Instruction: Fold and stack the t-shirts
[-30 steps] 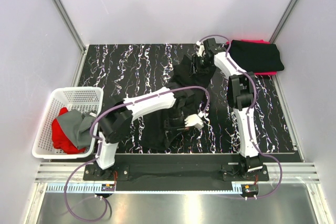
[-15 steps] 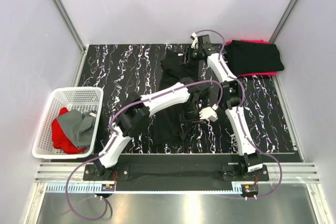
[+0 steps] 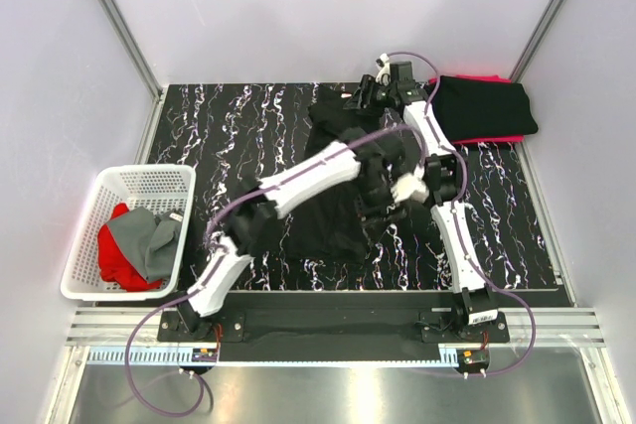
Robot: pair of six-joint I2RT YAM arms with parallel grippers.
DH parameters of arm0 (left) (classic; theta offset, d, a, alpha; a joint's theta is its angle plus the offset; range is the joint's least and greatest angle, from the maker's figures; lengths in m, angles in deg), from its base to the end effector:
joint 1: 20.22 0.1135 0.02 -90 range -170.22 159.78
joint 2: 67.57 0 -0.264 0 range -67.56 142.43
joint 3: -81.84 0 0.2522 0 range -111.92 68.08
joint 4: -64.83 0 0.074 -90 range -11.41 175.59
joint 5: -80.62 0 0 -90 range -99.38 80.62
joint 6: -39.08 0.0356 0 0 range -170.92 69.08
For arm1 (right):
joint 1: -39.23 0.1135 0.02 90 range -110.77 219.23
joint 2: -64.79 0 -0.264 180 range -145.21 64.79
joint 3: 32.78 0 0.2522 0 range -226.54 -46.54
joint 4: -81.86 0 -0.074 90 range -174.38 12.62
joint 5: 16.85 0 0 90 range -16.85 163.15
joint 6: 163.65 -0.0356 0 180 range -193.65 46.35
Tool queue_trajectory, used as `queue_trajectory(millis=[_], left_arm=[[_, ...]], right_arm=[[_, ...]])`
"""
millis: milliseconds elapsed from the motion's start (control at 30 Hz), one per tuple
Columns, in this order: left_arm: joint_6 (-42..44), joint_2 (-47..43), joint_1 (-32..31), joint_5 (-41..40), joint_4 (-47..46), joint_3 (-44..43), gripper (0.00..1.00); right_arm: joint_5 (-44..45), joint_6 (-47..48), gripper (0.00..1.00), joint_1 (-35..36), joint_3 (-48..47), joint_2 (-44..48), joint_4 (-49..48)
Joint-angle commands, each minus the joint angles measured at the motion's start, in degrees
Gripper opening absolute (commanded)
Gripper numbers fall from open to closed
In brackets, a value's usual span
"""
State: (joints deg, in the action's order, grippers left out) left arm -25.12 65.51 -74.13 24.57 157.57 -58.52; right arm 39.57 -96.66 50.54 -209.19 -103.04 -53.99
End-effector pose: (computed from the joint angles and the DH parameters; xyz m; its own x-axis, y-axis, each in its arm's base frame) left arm 0.2541 -0.3824 0.2351 -0.2256 0.9224 -0.3136 0.8825 0.0572 -0.4668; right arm 0.5960 0.1393 0.1465 -0.7613 0.1798 -0.6229 -0.3335 0.7153 0.6141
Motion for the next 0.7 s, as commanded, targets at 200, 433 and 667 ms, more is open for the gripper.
queue_trajectory(millis=[200,433,667], left_arm=[[-28.06,-27.24,18.09,-3.45,-22.54,11.00,0.64],[-44.51,-36.30,34.04,3.22,-27.56,42.27,0.57],[-51.20,-40.96,36.42,2.35,-36.87,61.81,0.60]], right_arm=[[-7.44,-4.21,0.62,-0.94,34.09,40.75,3.62],[-7.99,-8.10,0.60,-0.33,86.20,66.47,3.18],[-1.86,-6.09,0.59,3.01,104.98,77.38,7.74]])
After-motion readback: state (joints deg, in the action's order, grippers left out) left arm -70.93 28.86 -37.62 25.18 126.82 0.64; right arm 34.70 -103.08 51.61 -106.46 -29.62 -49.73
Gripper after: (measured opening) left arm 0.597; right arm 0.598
